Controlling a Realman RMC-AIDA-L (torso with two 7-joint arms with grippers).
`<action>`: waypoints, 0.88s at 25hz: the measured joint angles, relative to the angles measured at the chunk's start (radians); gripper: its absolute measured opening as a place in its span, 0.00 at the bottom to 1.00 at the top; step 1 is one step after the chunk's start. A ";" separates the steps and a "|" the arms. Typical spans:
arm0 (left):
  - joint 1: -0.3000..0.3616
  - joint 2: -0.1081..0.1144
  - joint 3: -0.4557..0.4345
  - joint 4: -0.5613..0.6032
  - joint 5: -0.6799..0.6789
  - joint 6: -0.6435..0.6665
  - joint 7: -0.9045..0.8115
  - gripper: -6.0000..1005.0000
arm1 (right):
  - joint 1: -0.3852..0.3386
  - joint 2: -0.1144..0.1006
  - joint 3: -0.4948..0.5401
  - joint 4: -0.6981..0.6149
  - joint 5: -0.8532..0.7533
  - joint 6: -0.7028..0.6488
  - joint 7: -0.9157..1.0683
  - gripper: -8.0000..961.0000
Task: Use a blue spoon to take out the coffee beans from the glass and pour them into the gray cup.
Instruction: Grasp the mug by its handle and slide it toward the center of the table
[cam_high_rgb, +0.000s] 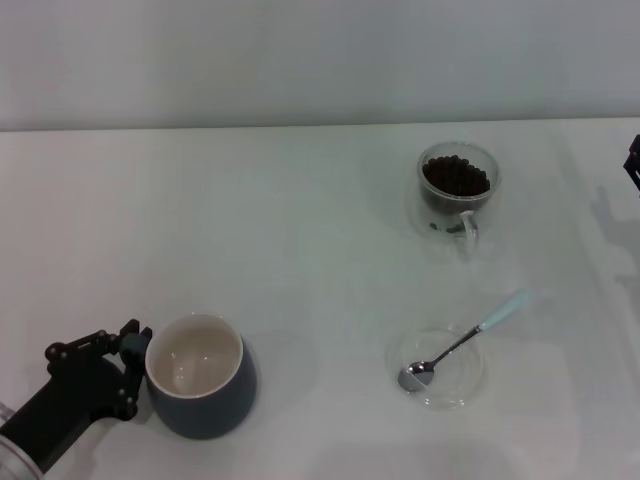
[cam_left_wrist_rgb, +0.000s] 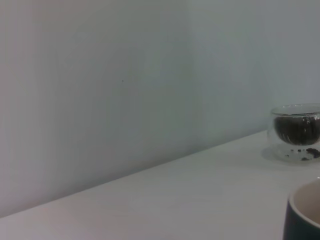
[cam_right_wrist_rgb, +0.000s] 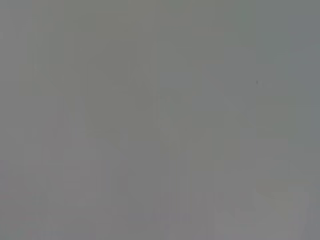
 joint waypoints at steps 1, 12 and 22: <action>-0.003 0.000 0.000 0.001 0.001 -0.002 0.003 0.13 | 0.000 0.000 0.000 0.000 0.000 0.000 0.000 0.87; -0.030 -0.001 0.000 0.058 0.013 -0.058 0.074 0.10 | 0.000 0.001 -0.006 0.000 0.000 0.000 0.002 0.87; -0.064 -0.003 0.001 0.095 0.044 -0.102 0.089 0.09 | 0.000 0.002 -0.006 0.000 0.000 0.000 0.003 0.87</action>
